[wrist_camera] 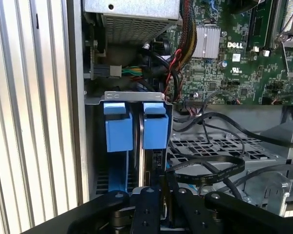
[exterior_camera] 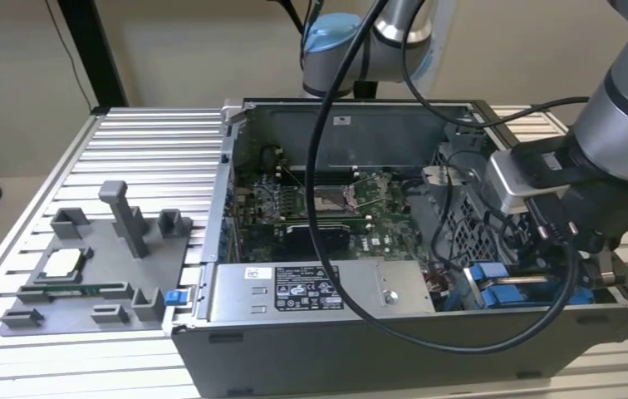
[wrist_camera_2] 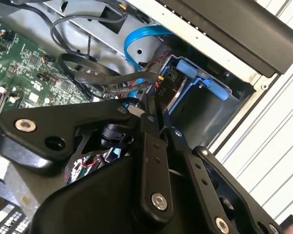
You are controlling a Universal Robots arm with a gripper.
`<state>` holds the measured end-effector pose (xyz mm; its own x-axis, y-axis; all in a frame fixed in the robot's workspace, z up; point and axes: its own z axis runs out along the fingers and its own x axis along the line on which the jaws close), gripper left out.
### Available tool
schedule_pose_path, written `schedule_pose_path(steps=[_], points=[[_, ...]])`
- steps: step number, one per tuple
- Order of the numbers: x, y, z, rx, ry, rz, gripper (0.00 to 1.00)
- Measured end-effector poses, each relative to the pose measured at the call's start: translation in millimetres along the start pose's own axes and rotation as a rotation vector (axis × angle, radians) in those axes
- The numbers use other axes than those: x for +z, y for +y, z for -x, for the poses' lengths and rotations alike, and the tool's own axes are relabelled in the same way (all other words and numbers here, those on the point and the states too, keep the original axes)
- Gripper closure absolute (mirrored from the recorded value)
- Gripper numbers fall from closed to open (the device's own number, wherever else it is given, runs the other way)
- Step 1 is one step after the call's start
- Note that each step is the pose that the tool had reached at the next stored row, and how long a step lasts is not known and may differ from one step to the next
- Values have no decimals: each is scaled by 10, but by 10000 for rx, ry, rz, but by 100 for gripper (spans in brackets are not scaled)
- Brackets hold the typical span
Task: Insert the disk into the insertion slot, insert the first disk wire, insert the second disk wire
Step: 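Insert the second disk wire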
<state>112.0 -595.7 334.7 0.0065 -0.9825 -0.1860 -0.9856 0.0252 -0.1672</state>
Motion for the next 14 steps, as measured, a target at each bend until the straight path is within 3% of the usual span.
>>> schedule_pose_path(steps=[9, 10, 12, 14], points=[[75, 13, -14, -2, 1, -10, 100], [77, 14, -14, 0, -8, -8, 0], [54, 9, -10, 2, -26, -9, 0], [-27, -5, 5, -1, 1, -3, 0]])
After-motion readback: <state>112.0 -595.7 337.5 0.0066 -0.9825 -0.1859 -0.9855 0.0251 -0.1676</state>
